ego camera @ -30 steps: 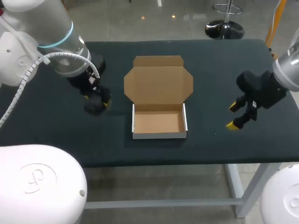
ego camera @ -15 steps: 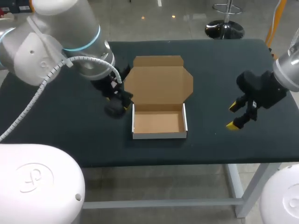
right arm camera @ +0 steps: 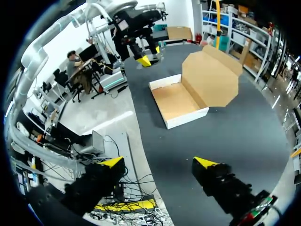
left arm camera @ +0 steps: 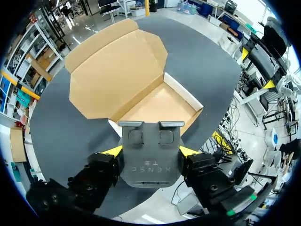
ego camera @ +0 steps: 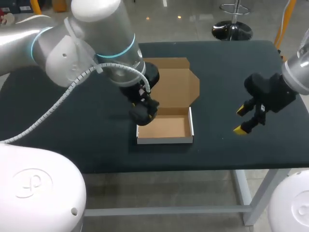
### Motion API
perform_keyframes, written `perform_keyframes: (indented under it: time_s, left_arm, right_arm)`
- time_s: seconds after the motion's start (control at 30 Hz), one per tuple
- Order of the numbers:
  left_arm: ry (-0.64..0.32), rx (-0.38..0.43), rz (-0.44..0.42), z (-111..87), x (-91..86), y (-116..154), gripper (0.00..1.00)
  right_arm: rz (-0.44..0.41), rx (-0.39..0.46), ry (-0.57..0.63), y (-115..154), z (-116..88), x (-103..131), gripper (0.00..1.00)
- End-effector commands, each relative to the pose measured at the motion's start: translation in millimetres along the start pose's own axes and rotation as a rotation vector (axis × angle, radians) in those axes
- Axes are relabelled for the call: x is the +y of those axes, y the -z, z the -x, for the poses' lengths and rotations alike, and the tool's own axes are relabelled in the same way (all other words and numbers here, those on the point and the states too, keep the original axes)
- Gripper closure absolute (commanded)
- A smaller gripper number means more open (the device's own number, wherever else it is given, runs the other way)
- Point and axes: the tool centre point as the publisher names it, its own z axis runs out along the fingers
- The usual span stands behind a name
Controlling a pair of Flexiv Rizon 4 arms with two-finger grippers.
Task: Assemble the packaging by folding the flat box into shape, placing the metal phone stand inside, and closing the box properly
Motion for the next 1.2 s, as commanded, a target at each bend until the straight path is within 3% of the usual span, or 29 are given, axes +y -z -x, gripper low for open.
perform_keyframes:
  time_s: [0.03, 0.43, 1.2]
  left_arm:
    - [-0.008, -0.012, 0.044, -8.8, -19.2, -19.5, 1.0]
    - [-0.026, 0.003, 0.058, -12.6, -43.8, -53.1, 1.0]
    - [-0.023, 0.011, 0.078, -18.5, -58.8, -109.0, 1.0]
  right_arm:
    - [0.003, 0.003, 0.002, 1.6, -0.3, -0.8, 0.0]
    - [0.003, 0.003, 0.002, 1.6, -0.3, -0.8, 0.0]
    - [0.003, 0.003, 0.002, 1.6, -0.3, -0.8, 0.0]
